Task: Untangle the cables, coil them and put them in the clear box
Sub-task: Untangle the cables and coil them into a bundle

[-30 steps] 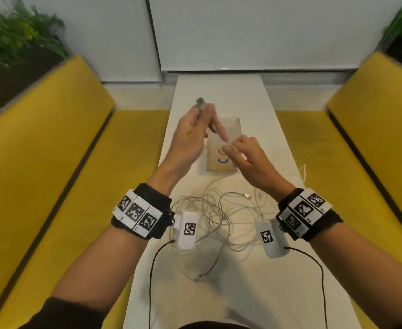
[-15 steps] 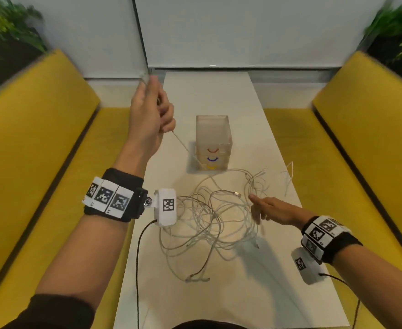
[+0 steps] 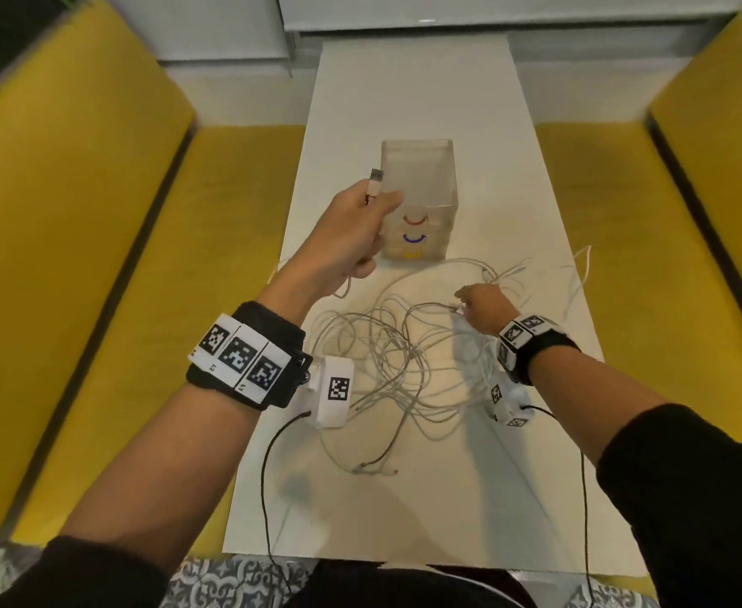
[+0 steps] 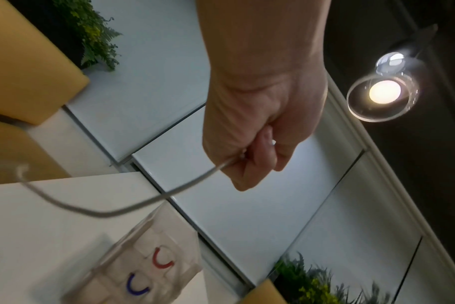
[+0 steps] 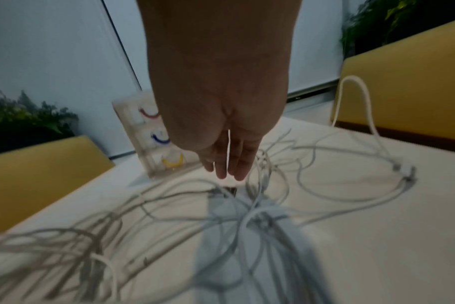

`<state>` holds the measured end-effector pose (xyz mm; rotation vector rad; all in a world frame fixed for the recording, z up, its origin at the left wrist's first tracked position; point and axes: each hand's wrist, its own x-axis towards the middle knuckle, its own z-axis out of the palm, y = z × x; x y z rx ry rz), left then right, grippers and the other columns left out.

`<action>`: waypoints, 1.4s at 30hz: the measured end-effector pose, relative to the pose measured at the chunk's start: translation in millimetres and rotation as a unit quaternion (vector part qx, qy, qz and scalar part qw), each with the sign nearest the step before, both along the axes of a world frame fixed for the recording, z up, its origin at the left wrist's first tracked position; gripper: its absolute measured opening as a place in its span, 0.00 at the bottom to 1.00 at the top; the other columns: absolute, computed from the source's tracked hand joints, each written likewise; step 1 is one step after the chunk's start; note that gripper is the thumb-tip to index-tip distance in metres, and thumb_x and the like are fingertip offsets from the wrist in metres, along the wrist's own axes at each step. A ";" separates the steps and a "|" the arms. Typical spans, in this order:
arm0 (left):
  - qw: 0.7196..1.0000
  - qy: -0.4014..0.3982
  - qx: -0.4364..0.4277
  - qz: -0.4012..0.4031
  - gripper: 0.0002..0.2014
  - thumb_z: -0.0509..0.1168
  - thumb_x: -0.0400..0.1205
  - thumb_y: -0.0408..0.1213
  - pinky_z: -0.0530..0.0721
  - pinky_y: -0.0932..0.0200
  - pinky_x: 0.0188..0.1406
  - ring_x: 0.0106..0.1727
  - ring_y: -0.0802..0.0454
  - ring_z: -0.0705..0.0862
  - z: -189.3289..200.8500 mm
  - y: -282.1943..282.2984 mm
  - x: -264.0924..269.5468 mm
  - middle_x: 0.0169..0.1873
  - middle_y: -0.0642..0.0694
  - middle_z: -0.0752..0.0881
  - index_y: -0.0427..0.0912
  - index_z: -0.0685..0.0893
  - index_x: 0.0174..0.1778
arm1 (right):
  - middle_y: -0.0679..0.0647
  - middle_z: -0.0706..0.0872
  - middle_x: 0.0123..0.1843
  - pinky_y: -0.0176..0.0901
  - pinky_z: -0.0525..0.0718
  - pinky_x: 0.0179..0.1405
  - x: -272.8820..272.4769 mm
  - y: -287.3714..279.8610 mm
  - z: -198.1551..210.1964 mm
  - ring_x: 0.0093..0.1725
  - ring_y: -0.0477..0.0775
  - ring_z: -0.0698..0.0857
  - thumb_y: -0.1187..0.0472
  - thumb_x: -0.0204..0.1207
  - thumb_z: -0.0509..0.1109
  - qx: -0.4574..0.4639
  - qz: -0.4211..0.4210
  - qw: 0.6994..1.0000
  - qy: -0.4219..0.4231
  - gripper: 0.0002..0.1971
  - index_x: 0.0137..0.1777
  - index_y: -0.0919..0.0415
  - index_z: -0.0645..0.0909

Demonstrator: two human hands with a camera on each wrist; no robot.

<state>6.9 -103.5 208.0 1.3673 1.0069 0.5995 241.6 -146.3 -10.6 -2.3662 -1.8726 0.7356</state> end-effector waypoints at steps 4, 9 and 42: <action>0.998 0.038 0.044 0.020 0.24 0.63 0.87 0.44 0.54 0.61 0.22 0.22 0.54 0.56 -18.7 2.2 4.0 0.21 0.56 0.61 0.57 0.73 0.22 | 0.67 0.83 0.64 0.49 0.74 0.62 -5.2 9.0 -21.0 0.64 0.68 0.81 0.63 0.82 0.64 -0.004 0.000 0.999 -0.053 0.14 0.65 0.67 0.81; 0.983 0.101 0.149 -0.029 0.24 0.60 0.88 0.49 0.62 0.58 0.24 0.21 0.60 0.63 -31.5 3.8 7.1 0.19 0.59 0.67 0.60 0.75 0.23 | 0.63 0.90 0.54 0.43 0.77 0.51 -2.2 17.1 -10.0 0.57 0.64 0.86 0.63 0.77 0.70 0.021 -0.039 0.999 0.012 0.10 0.53 0.66 0.88; 0.929 -0.327 0.093 0.147 0.17 0.50 0.93 0.43 0.82 0.56 0.30 0.25 0.53 0.70 67.1 29.0 -16.8 0.25 0.49 0.67 0.44 0.71 0.38 | 0.50 0.60 0.28 0.40 0.57 0.26 -51.6 -29.0 159.0 0.26 0.48 0.58 0.47 0.85 0.62 0.048 -0.040 0.838 0.543 0.20 0.34 0.57 0.70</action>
